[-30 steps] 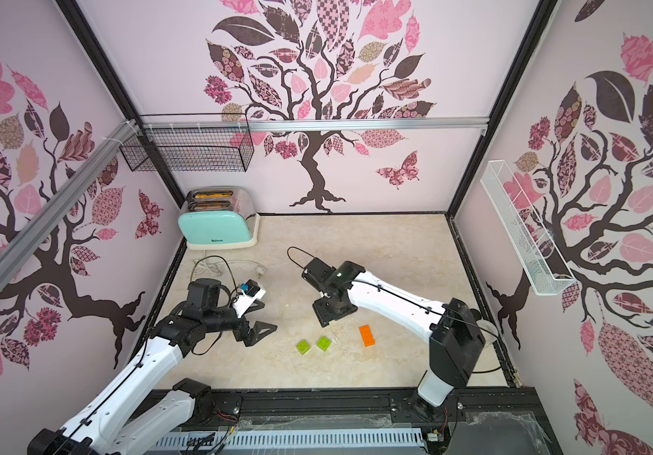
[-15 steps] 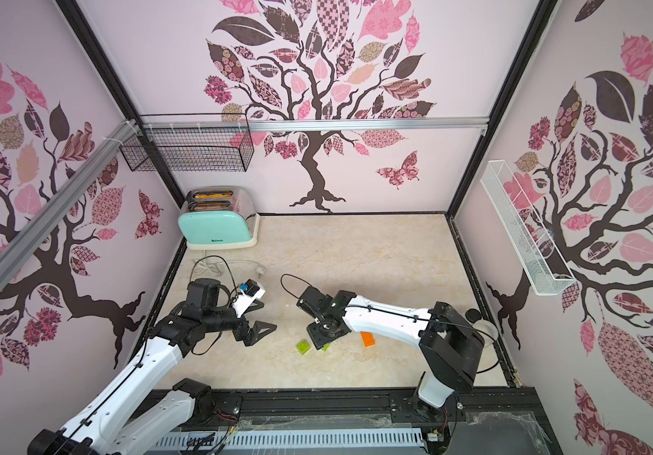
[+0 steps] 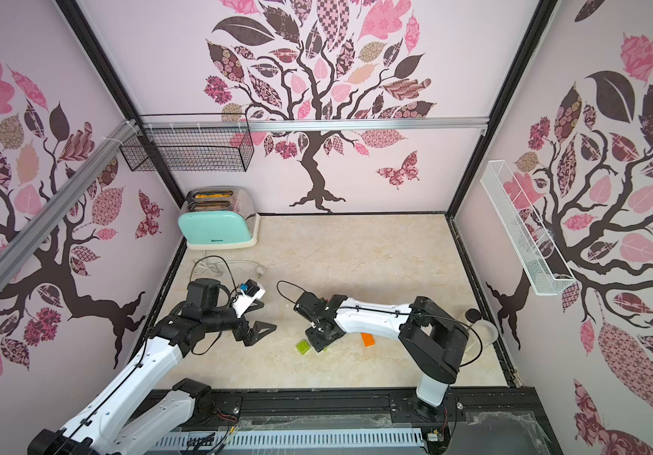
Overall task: Assemble a giraffe with lego
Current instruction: Pick up the lego brick from the center of the board.
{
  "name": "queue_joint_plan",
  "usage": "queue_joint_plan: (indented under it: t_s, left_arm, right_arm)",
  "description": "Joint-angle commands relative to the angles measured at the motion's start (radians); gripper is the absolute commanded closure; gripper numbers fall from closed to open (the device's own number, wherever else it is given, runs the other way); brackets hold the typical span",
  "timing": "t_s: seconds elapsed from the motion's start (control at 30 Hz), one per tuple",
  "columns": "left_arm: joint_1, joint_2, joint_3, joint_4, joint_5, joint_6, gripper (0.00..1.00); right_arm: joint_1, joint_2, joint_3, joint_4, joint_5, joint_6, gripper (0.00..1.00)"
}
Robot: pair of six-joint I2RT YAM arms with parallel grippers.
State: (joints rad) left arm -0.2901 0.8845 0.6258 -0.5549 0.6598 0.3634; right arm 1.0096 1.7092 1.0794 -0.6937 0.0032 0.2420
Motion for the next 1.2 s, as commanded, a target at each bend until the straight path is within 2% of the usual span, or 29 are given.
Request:
queue_joint_plan:
  t_s: [0.0, 0.5, 0.77, 1.0, 1.17]
  left_arm:
    - [0.007, 0.001, -0.006, 0.011, 0.008, 0.005, 0.02]
    - [0.006, 0.002, -0.007, 0.014, 0.018, 0.003, 0.02]
    - [0.006, 0.002, -0.010, 0.016, 0.023, 0.002, 0.02]
    - [0.006, 0.002, -0.012, 0.017, 0.024, 0.003, 0.02]
    - [0.006, 0.004, -0.008, 0.015, 0.022, 0.003, 0.02]
  right_arm:
    - [0.004, 0.016, -0.006, -0.005, 0.006, -0.015, 0.54]
    - [0.006, -0.001, -0.028, -0.018, 0.008, -0.015, 0.58]
    - [0.008, -0.022, -0.045, -0.035, 0.021, -0.007, 0.71]
    - [0.007, -0.089, 0.012, -0.154, 0.044, 0.017, 0.74]
    - [0.008, -0.114, 0.123, -0.293, 0.059, 0.048, 0.75]
